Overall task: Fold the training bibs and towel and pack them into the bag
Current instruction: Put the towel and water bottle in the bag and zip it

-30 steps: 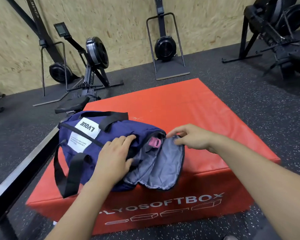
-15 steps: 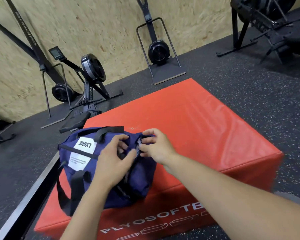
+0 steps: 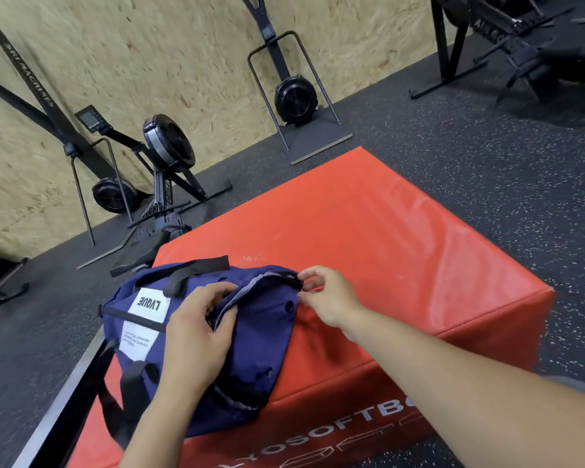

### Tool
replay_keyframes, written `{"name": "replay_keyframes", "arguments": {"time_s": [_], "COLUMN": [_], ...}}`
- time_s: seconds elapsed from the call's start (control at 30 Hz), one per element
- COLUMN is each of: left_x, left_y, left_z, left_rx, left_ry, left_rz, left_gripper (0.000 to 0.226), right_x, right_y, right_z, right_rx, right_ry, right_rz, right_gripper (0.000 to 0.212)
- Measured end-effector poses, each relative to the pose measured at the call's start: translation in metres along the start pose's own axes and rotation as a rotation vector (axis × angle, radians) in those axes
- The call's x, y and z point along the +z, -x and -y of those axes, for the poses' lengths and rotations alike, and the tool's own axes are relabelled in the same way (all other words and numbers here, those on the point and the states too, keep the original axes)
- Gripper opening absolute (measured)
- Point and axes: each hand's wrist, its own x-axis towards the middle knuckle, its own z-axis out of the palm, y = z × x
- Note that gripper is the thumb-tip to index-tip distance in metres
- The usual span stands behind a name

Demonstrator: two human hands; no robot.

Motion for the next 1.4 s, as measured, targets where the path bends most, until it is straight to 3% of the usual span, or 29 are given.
{"name": "replay_keyframes", "arguments": {"time_s": [0.17, 0.27, 0.47, 0.67, 0.77, 1.4], "left_x": [-0.011, -0.016, -0.015, -0.015, -0.014, -0.025], "left_y": [-0.003, -0.005, -0.005, -0.005, -0.003, -0.012], "left_z": [-0.002, -0.004, 0.001, -0.001, 0.001, 0.005], "left_rx": [-0.005, -0.016, -0.043, -0.012, -0.025, -0.005], "left_ry": [0.055, 0.089, 0.083, 0.074, 0.092, 0.095], "left_rz": [-0.019, -0.023, 0.01, 0.008, -0.013, -0.086], "left_gripper": [0.036, 0.033, 0.037, 0.03, 0.02, 0.016], "right_x": [0.004, 0.014, 0.01, 0.003, 0.0, 0.008], "right_y": [-0.016, -0.02, -0.024, -0.017, -0.011, 0.031], "right_z": [-0.01, -0.013, -0.012, 0.001, 0.014, 0.069], "right_rx": [0.056, 0.074, 0.055, 0.092, 0.049, -0.408], "right_ry": [0.073, 0.055, 0.079, -0.003, -0.045, 0.094], "right_rz": [0.06, 0.097, -0.045, -0.074, -0.056, 0.149], "right_gripper": [0.038, 0.033, 0.006, 0.014, 0.013, 0.015]}}
